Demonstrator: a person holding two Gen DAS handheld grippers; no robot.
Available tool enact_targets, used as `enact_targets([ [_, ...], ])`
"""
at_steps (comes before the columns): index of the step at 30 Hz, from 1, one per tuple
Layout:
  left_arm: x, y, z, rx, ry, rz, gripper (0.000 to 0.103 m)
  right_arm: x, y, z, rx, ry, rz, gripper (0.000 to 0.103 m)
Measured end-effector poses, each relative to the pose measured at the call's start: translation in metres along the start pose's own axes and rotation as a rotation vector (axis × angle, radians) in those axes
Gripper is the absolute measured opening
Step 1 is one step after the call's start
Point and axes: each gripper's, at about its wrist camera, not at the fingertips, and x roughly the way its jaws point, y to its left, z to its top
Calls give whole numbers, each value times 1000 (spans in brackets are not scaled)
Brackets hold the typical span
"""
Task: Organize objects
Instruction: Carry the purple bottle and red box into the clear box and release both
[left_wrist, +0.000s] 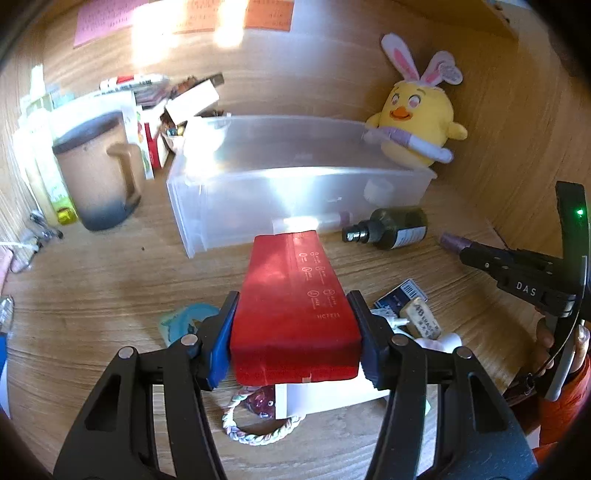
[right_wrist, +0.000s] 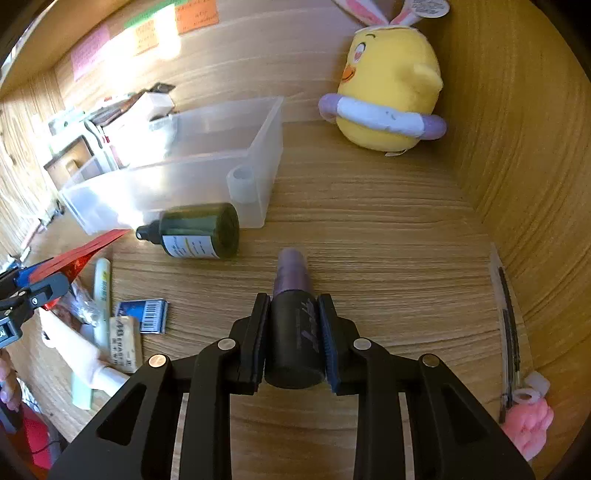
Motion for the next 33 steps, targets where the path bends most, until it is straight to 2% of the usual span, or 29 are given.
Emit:
enact_targets([
  [11,-36,-10,13,26,-86,-35,56,-35,10,15,-16,-111,33,23],
  [22,-62,-11,36,34,-197,-19,56,-53,25,39,-21,-212,108,23],
  [27,-61,-8,50,30,-229,0,56,-51,31,57,-28,-240,135,23],
  [33,-37,5,63,-4,-196,7,56,-46,40,80,-50,-268,146,23],
])
